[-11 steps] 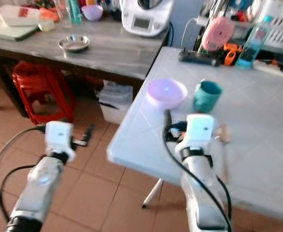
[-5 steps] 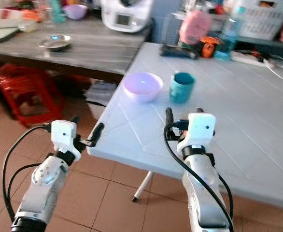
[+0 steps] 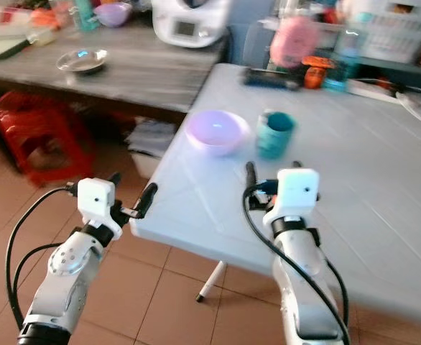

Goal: Setting the table

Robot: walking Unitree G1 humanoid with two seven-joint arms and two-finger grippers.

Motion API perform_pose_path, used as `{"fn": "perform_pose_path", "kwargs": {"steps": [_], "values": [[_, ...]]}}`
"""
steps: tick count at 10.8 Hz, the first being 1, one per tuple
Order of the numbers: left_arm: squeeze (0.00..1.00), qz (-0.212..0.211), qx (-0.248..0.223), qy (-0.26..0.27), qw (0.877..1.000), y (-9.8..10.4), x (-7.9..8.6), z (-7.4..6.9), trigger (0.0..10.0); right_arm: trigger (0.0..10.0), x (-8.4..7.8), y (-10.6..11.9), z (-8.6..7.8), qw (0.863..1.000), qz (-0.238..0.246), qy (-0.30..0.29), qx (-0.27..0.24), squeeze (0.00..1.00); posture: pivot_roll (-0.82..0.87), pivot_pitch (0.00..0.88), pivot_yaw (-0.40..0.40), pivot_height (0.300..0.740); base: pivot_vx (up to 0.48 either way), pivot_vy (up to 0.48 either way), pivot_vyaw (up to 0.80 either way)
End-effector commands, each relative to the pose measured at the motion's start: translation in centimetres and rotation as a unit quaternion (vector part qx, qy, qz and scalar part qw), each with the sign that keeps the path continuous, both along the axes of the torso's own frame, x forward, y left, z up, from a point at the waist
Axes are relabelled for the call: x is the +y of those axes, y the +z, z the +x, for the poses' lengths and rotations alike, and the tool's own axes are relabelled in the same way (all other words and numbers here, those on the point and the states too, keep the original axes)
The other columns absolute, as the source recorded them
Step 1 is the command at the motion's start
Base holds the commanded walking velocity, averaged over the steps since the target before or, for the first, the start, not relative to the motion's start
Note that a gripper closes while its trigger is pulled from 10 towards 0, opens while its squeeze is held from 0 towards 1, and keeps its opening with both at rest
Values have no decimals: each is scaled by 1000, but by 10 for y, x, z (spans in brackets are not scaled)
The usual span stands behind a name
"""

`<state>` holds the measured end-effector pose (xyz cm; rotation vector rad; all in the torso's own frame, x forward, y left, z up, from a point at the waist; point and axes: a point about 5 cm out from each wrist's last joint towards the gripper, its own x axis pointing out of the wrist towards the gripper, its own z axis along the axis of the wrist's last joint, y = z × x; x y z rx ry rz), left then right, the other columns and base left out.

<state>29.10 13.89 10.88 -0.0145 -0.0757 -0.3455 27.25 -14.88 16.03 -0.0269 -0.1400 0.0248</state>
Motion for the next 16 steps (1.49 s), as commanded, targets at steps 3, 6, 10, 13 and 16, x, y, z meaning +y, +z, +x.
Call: {"fn": "perform_pose_path", "kwargs": {"steps": [3,6,10,13,16], "values": [[0,-5,-2,-18,1000,3,-5,-1,10000,10000,1,3,0,1000,-2,-2,-7,0,52,85,-20,740,302,0,0],[0,-5,-2,-23,1000,4,-6,-2,10000,10000,1,3,0,1000,-6,3,-8,0,52,85,-20,740,315,0,0],[0,-5,-2,-29,1000,4,-8,-2,10000,10000,4,6,0,1000,-19,15,-16,0,52,78,-20,740,313,0,0],[0,-6,0,-31,999,3,-9,-2,10000,10000,5,5,0,999,-24,20,-16,0,51,78,-22,740,315,0,0],[0,-11,3,-30,999,2,-9,-4,10000,10000,17,2,-3,996,-51,72,-11,0,51,82,-23,740,200,0,0]]}}
